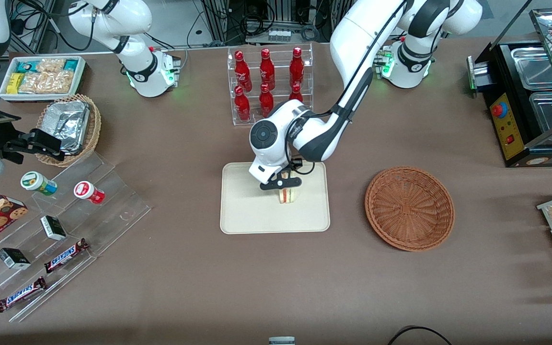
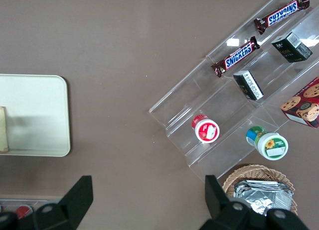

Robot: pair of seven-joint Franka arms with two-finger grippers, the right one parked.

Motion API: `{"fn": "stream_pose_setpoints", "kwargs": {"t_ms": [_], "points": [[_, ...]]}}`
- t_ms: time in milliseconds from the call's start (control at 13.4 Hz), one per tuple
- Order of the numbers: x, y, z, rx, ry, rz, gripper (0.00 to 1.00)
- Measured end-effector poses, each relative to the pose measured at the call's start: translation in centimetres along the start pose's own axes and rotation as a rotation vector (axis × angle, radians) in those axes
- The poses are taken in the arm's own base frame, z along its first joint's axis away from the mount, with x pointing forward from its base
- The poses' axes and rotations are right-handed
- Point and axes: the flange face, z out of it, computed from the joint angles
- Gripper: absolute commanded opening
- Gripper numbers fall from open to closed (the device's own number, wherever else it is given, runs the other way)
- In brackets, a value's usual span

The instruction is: Place sandwich from basket to tray

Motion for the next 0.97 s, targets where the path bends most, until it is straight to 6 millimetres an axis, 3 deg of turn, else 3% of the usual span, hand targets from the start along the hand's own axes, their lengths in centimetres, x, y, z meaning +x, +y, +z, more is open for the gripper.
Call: {"fn": "stream_pose_setpoints", "kwargs": {"t_ms": [74,149,521,744,967], "points": [[0.2,-0.1,0.0,-0.001,0.003,-0.003,0.46],[0.3,-0.2,0.0,-0.002,0.004,-0.005,0.99],[1.0,-0.1,-1.2,-0.021,0.026,-0.014,1.00],[3.4,-2.2,-6.8,-0.041,0.074,-0.062,1.00],[6.0,-8.0,-14.6,-0.068,0.080,-0.152,1.00]]}}
